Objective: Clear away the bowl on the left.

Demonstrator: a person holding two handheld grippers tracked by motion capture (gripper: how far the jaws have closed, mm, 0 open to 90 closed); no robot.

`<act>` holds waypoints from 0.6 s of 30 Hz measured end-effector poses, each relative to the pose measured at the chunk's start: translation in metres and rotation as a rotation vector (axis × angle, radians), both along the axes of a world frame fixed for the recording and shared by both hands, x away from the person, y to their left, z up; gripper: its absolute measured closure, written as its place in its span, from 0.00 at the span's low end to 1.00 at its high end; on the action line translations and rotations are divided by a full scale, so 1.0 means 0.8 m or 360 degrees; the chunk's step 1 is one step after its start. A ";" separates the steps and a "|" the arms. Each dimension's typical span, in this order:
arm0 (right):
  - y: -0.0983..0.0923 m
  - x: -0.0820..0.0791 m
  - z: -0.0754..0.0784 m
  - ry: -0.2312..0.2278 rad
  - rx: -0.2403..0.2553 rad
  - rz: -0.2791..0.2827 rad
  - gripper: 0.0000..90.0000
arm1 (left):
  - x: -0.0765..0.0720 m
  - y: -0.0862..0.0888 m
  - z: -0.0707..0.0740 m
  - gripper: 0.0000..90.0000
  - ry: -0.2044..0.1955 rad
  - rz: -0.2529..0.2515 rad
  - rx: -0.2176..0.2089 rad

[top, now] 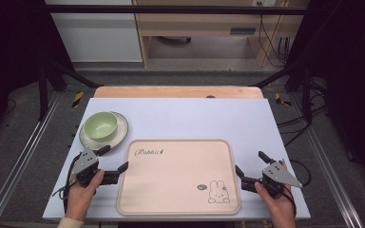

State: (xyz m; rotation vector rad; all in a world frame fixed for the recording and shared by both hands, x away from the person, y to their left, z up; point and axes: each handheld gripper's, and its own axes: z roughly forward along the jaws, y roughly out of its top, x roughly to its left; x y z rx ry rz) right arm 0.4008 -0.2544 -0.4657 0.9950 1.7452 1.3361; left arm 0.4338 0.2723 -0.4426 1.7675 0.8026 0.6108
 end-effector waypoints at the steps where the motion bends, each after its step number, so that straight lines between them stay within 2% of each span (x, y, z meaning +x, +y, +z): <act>1: 0.000 0.000 0.000 -0.0006 0.0000 -0.0003 0.04 | 0.002 -0.001 0.001 0.07 0.0004 -0.0001 0.0002; 3: 0.000 0.001 0.001 -0.0010 0.0016 -0.0011 0.04 | 0.007 -0.003 0.001 0.07 0.0034 -0.0027 -0.0003; 5: 0.000 0.002 0.001 -0.0005 0.0021 -0.0005 0.04 | 0.010 -0.006 0.002 0.07 0.0036 -0.0026 0.0060; 9: 0.003 0.000 0.001 0.0004 0.0026 0.0006 0.04 | 0.015 -0.009 0.008 0.07 0.0047 -0.0048 0.0093; 11: 0.005 0.000 0.001 0.0003 0.0025 0.0013 0.04 | 0.016 -0.011 0.013 0.07 0.0049 -0.0057 0.0071; 15: 0.009 -0.001 0.001 0.0000 0.0009 0.0028 0.04 | 0.021 -0.015 0.025 0.06 0.0065 -0.0018 0.0066; 18: 0.009 -0.003 0.001 -0.0009 0.0005 0.0033 0.04 | 0.027 -0.015 0.034 0.07 0.0063 0.0007 0.0009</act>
